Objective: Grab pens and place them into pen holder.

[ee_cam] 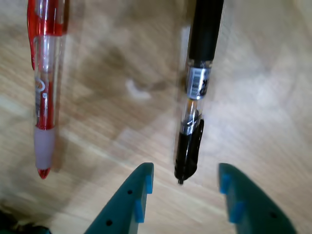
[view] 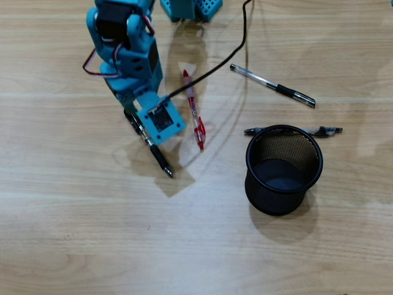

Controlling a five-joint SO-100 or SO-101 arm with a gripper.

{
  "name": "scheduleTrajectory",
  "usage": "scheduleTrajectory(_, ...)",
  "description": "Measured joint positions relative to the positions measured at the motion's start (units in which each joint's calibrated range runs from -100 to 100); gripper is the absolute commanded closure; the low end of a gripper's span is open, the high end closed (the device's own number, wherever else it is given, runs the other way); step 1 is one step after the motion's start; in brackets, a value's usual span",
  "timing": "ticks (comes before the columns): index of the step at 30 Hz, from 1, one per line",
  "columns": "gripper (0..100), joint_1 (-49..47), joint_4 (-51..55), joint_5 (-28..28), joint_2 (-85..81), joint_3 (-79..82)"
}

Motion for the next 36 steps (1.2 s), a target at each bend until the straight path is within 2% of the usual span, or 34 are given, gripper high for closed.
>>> scheduleTrajectory(15,74,-2.2,-7.9,-2.1,6.5,0.0)
scheduleTrajectory(25,74,-2.0,-8.1,-2.2,12.6,-0.6)
scheduleTrajectory(29,85,-2.0,-8.2,-3.3,13.4,-1.4)
scheduleTrajectory(36,97,-1.4,-8.8,-3.4,13.5,-2.2)
